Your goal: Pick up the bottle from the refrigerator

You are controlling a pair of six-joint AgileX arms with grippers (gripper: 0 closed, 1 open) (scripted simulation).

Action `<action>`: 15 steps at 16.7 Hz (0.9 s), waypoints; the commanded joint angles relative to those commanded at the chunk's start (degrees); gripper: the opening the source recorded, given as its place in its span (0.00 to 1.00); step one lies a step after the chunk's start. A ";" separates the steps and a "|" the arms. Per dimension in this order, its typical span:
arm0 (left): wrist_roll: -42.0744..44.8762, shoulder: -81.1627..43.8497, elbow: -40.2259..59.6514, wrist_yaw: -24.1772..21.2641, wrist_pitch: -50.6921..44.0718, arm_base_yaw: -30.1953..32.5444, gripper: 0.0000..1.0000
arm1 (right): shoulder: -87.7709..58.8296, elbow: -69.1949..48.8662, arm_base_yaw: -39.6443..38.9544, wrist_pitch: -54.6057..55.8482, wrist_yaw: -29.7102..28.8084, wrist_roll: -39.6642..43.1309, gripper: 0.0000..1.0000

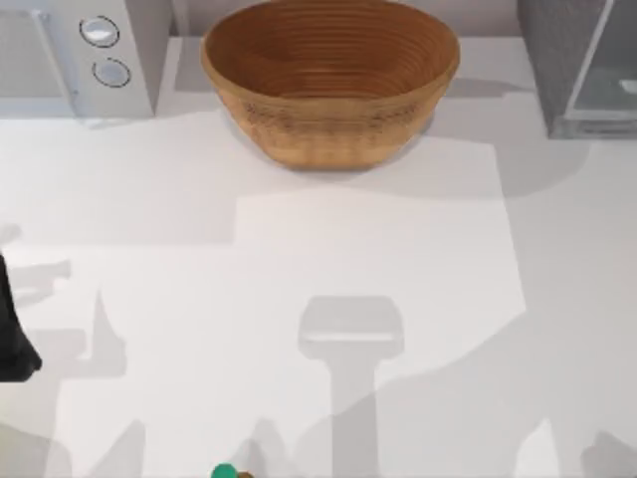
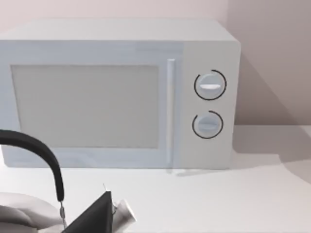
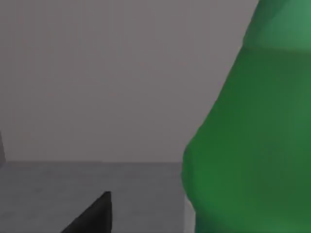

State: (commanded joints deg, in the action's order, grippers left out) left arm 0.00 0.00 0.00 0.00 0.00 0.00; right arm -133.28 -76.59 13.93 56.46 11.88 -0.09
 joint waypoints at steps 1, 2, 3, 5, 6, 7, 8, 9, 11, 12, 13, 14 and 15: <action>0.00 0.00 0.00 0.00 0.00 0.00 1.00 | 0.00 0.00 0.00 0.00 0.00 0.00 1.00; 0.00 0.00 0.00 0.00 0.00 0.00 1.00 | 0.00 0.00 0.00 0.00 0.00 0.00 1.00; 0.00 0.00 0.00 0.00 0.00 0.00 1.00 | 0.00 0.00 0.00 0.00 0.00 0.00 1.00; 0.00 0.00 0.00 0.00 0.00 0.00 1.00 | 0.00 0.00 0.00 0.00 0.00 0.00 0.85; 0.00 0.00 0.00 0.00 0.00 0.00 1.00 | 0.00 0.00 0.00 0.00 0.00 0.00 0.77; 0.00 0.00 0.00 0.00 0.00 0.00 1.00 | 0.00 0.00 0.00 0.00 0.00 0.00 0.70; 0.00 0.00 0.00 0.00 0.00 0.00 1.00 | 0.00 0.00 0.00 0.00 0.00 0.00 0.62; 0.00 0.00 0.00 0.00 0.00 0.00 1.00 | 0.00 0.00 0.00 0.00 0.00 0.00 0.55; 0.00 0.00 0.00 0.00 0.00 0.00 1.00 | 0.00 0.00 0.00 0.00 0.00 0.00 0.40; 0.00 0.00 0.00 0.00 0.00 0.00 1.00 | 0.00 0.00 0.00 0.00 0.00 0.00 0.32; 0.00 0.00 0.00 0.00 0.00 0.00 1.00 | 0.00 0.00 0.00 0.00 0.00 0.00 0.25; 0.00 0.00 0.00 0.00 0.00 0.00 1.00 | 0.00 0.00 0.00 0.00 0.00 0.00 0.17; 0.00 0.00 0.00 0.00 0.00 0.00 1.00 | 0.00 0.00 0.00 0.00 0.00 0.00 0.10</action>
State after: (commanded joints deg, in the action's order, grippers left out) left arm 0.00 0.00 0.00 0.00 0.00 0.00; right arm -133.28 -76.59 13.93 56.46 11.88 -0.09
